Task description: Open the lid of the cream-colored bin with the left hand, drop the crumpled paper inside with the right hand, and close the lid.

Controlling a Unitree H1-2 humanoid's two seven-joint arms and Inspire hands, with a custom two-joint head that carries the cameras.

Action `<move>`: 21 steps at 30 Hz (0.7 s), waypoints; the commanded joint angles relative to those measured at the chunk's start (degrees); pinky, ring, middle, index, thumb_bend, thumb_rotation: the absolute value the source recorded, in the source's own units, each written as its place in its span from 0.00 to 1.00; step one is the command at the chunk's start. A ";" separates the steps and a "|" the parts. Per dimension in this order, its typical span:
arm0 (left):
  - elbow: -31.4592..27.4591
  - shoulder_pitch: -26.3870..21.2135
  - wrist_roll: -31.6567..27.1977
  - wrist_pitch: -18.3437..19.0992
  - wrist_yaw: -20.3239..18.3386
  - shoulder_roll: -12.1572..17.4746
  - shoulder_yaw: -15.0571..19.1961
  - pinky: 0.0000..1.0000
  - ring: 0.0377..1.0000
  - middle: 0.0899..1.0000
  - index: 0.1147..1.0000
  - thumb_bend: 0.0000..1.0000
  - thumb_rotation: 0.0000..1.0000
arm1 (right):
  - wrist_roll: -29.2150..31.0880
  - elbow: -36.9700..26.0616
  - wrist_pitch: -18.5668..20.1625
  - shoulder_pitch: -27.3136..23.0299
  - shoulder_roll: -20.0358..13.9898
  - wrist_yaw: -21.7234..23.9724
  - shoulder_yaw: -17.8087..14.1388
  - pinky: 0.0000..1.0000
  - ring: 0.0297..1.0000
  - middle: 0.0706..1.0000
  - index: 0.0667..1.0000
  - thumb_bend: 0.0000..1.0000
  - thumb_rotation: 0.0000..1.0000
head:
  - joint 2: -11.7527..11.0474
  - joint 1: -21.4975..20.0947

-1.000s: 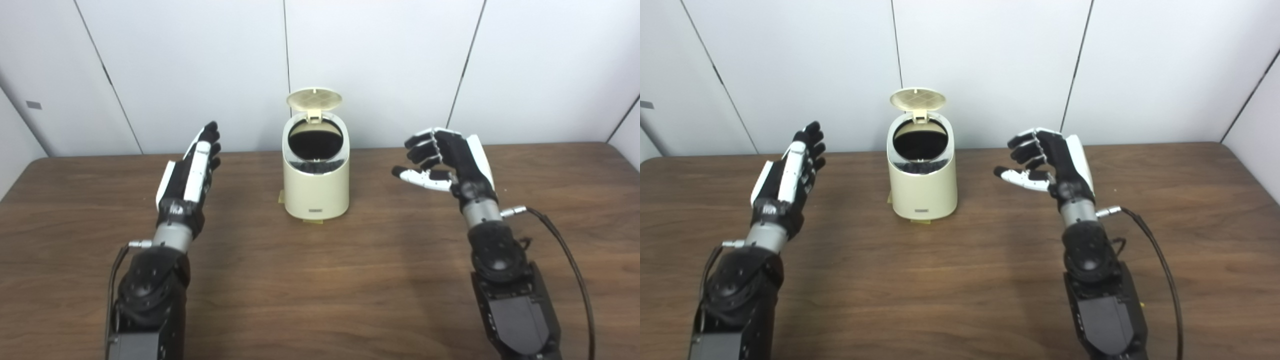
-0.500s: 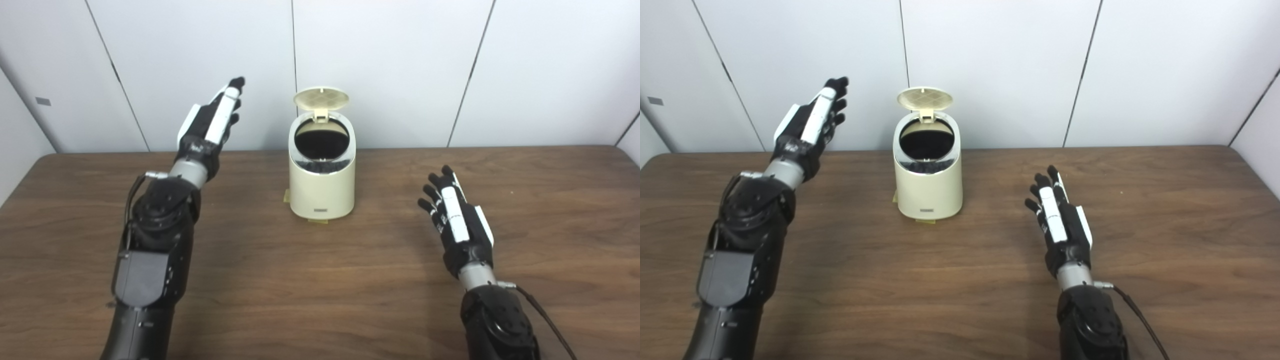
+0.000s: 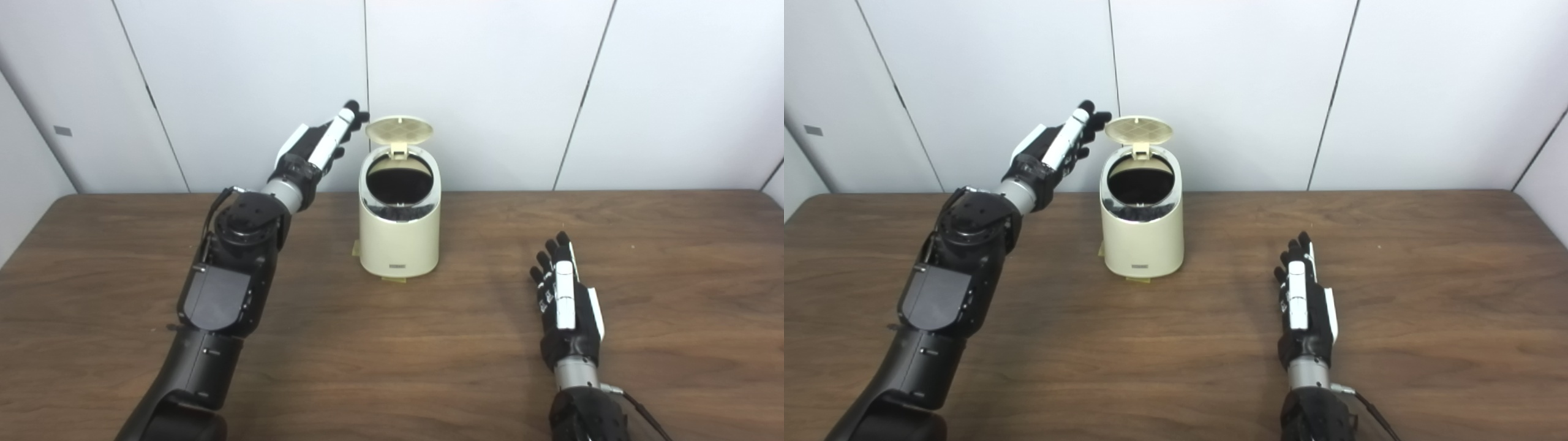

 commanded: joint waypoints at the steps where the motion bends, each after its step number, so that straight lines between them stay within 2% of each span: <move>1: -0.09 -4.85 2.21 -2.99 0.03 0.51 -0.76 1.00 1.00 0.96 0.89 0.53 1.00 | 0.26 -0.74 -3.47 -1.16 0.09 -0.20 0.09 0.96 0.96 0.98 1.00 0.58 0.92 | 0.08 -0.04; 5: 2.12 -6.55 6.19 -5.49 -0.10 1.32 -3.18 1.00 1.00 0.94 0.86 0.52 0.99 | -0.07 -0.62 -3.57 -1.03 -0.06 -0.43 0.58 0.96 0.95 0.96 1.00 0.59 0.92 | 0.13 0.03; 10: 2.37 -7.22 7.42 -6.38 -0.37 1.17 -3.03 1.00 0.97 0.91 0.80 0.49 1.00 | -0.60 -0.78 -1.20 -1.17 -0.40 -0.52 1.34 0.94 0.92 0.95 1.00 0.62 0.94 | 0.16 0.18; 15: 1.30 -7.24 10.25 -9.67 -0.07 1.87 -3.83 1.00 0.97 0.86 0.65 0.42 1.00 | -3.62 -0.12 0.37 -1.87 -0.78 -1.33 3.01 0.91 0.90 0.94 1.00 0.62 0.99 | -0.13 0.24; 21: -0.83 -6.91 13.06 -9.55 0.50 1.85 -3.90 1.00 0.93 0.82 0.59 0.40 1.00 | -5.60 -0.63 1.59 -2.40 -0.83 -1.71 4.54 0.91 0.90 0.94 1.00 0.60 1.00 | -0.02 0.36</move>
